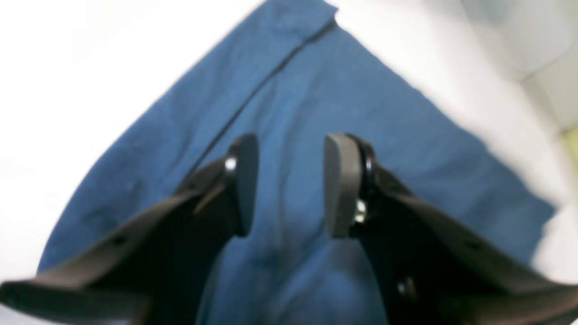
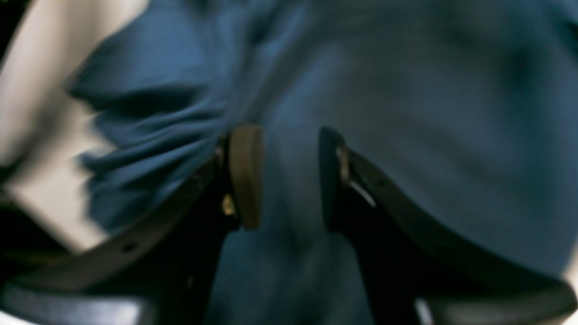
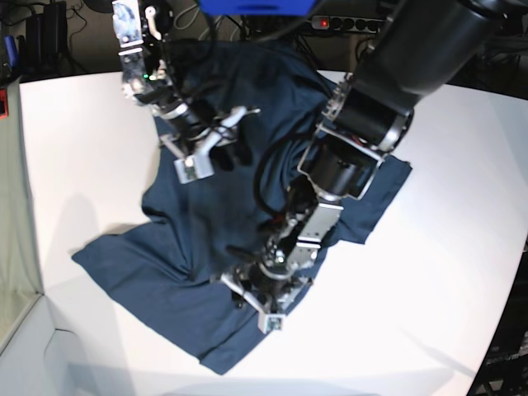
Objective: Layout the t-shirt on the table in an organized manner, then fold the t-shirt properly
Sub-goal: 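Drag the shirt with the left gripper across toward the right gripper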
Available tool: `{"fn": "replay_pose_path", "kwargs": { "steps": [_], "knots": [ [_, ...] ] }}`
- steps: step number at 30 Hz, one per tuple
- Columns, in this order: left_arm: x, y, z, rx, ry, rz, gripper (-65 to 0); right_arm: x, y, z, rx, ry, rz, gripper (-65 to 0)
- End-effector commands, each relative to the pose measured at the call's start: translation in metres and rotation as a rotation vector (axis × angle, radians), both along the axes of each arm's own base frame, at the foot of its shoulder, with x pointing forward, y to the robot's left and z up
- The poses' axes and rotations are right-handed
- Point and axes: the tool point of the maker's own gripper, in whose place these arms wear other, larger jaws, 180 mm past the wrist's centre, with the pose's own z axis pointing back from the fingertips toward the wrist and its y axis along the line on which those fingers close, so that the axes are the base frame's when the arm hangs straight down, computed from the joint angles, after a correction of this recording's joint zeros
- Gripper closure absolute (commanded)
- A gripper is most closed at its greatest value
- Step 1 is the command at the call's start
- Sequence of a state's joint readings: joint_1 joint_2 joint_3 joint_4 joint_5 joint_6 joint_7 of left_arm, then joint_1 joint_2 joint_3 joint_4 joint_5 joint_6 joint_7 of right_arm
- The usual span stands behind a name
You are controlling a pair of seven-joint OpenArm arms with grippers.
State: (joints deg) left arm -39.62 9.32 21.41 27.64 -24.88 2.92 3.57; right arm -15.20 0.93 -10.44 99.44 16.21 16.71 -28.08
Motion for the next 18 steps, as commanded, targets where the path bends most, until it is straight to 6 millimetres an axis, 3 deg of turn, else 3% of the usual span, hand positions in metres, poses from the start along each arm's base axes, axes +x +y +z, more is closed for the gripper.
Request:
{"fn": "replay_pose_path", "kwargs": {
  "steps": [1,4,8,15,18],
  "knots": [
    [0.021,0.005,0.03,0.025,-0.105,0.005,-23.5,0.006,0.006,0.015,0.025,-0.05,0.011,-18.8],
    [0.015,0.011,0.011,0.096,-0.114,-0.01,-23.5,-0.002,0.022,0.012,0.034,-0.029,0.056,-18.8],
    [0.01,0.023,-0.005,0.129,-0.095,0.001,-23.5,-0.005,0.024,0.001,0.024,0.004,0.069,-18.8],
    [0.0,0.073,-0.035,0.19,-0.043,0.048,-23.5,-0.001,0.002,-0.03,-0.052,0.059,0.078,-18.8],
    [-0.016,0.091,-0.059,0.216,-0.001,0.059,-23.5,0.002,-0.013,-0.047,-0.099,0.09,0.082,-18.8]
  ]
}}
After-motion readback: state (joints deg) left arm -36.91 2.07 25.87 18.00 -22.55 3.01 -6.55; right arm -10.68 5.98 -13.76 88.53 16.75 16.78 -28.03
